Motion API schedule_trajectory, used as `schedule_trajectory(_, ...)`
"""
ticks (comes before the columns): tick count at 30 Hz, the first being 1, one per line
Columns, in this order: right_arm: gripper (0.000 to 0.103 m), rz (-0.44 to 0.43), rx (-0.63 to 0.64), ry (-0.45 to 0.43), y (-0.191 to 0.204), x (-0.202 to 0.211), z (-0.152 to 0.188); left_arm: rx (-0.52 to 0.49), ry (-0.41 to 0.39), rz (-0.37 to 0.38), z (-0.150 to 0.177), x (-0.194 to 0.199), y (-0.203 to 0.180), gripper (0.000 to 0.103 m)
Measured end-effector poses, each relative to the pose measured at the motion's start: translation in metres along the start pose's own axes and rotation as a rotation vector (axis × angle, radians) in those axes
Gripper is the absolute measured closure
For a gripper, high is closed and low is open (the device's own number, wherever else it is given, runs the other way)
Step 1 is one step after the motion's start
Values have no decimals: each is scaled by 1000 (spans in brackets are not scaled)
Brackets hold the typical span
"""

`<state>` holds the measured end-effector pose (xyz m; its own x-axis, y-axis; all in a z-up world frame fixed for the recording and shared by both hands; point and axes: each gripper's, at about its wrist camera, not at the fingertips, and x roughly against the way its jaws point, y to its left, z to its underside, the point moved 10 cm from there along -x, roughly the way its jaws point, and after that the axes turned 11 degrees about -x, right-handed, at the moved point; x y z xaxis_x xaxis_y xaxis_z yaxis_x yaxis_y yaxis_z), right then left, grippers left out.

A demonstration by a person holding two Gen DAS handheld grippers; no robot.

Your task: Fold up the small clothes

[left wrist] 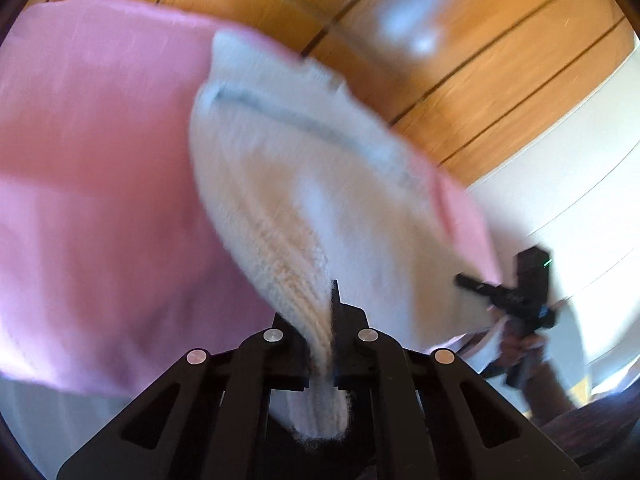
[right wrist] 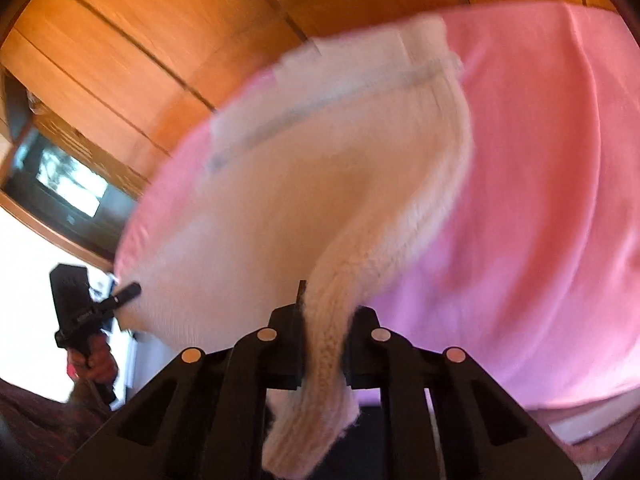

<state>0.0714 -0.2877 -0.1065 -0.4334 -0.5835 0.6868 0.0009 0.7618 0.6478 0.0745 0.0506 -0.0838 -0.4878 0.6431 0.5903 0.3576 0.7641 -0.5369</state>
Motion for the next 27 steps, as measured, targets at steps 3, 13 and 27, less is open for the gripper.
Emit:
schedule_trajectory(3, 90, -30, 5, -67, 16, -1, -37, 7, -71, 42, -43, 2, -3, 97)
schedule_trajectory(13, 90, 57, -137, -139, -19, -50, -153, 92, -85, -108, -136, -57, 57, 97)
schedule_trajectory(27, 23, 200, -44, -171, -57, -41, -132, 156, -41, -242, -120, -57, 132, 42)
